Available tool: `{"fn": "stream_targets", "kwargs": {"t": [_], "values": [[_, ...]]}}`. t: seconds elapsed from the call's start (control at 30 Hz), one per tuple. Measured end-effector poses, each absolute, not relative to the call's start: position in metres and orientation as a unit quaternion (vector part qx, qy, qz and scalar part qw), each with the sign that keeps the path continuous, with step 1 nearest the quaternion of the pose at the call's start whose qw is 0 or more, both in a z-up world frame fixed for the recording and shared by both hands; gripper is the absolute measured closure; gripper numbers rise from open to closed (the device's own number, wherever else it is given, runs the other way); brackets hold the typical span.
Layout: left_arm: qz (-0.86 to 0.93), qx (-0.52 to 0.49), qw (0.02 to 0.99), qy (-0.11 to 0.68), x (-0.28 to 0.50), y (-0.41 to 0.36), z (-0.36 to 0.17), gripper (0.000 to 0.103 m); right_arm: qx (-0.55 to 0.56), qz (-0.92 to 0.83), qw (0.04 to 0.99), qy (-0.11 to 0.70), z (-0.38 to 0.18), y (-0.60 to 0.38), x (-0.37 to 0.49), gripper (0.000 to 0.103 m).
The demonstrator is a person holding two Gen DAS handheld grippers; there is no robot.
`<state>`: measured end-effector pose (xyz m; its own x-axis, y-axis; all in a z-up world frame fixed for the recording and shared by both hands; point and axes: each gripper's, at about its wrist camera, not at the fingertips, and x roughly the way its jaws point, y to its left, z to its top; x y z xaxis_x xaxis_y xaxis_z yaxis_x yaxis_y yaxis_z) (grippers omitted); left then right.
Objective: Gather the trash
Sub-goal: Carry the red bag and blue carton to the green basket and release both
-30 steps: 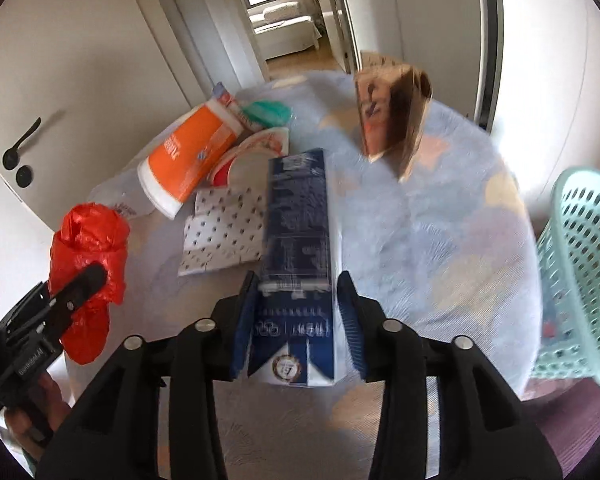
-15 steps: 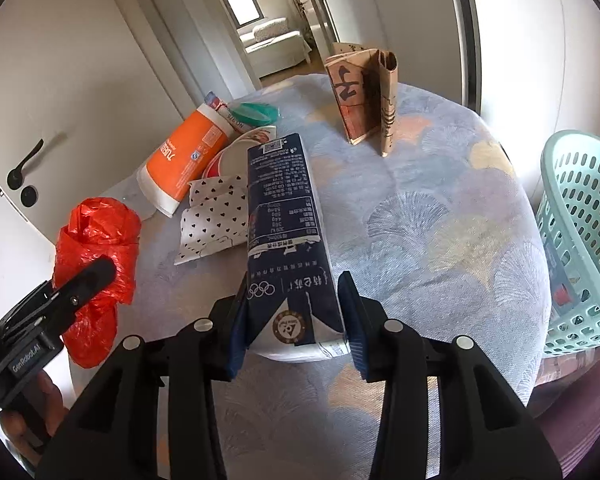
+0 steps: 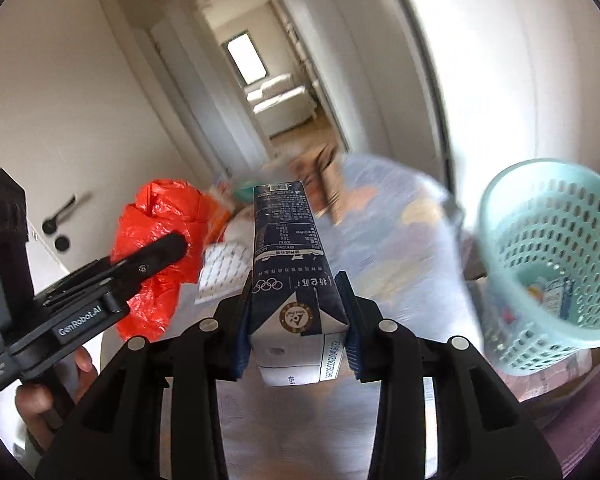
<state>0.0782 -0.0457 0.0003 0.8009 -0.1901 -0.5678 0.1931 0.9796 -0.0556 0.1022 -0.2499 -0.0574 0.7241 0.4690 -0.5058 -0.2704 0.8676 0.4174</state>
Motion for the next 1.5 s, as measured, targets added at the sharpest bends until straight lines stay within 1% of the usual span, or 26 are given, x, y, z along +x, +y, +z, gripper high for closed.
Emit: {"fn": "stream_targets", "kwargs": {"t": [0.3,0.5,0.73,0.97,1.13,1.2,1.27,1.3,1.33,1.37,1.4,1.5], "values": [[-0.176,0.035,0.940,0.289,0.105,-0.132,0.013,0.058,0.191,0.086,0.946,0.249,-0.038,-0.355,0.094,0.069],[-0.240,0.044,0.925,0.291,0.130,-0.195,0.011,0.058,0.211,0.008,0.947,0.242,-0.045,-0.411,0.106,0.069],[-0.285,0.038,0.901,0.326,0.173,-0.251,-0.009,0.058,0.230,-0.055,0.933,0.271,-0.072,-0.449,0.127,0.069],[-0.303,0.016,0.871,0.386,0.215,-0.277,-0.044,0.058,0.245,-0.092,0.916,0.304,-0.097,-0.464,0.150,0.069],[-0.300,0.018,0.861,0.409,0.233,-0.289,-0.066,0.058,0.249,-0.106,0.904,0.330,-0.116,-0.465,0.160,0.068],[-0.298,0.022,0.861,0.412,0.232,-0.294,-0.070,0.056,0.248,-0.108,0.902,0.337,-0.120,-0.463,0.163,0.068],[-0.297,0.028,0.860,0.414,0.233,-0.300,-0.072,0.049,0.251,-0.109,0.900,0.340,-0.123,-0.462,0.163,0.067],[-0.295,0.028,0.861,0.414,0.233,-0.299,-0.072,0.046,0.257,-0.110,0.898,0.341,-0.125,-0.462,0.164,0.064],[-0.293,0.027,0.861,0.414,0.233,-0.298,-0.072,0.038,0.262,-0.109,0.896,0.342,-0.126,-0.463,0.164,0.054],[-0.293,0.023,0.863,0.411,0.232,-0.296,-0.070,0.035,0.265,-0.109,0.895,0.342,-0.126,-0.464,0.162,0.050],[-0.294,0.020,0.864,0.408,0.230,-0.291,-0.068,0.034,0.268,-0.110,0.895,0.339,-0.126,-0.466,0.161,0.048],[-0.298,0.012,0.866,0.401,0.223,-0.278,-0.061,0.033,0.267,-0.109,0.897,0.336,-0.121,-0.464,0.156,0.048]]}}
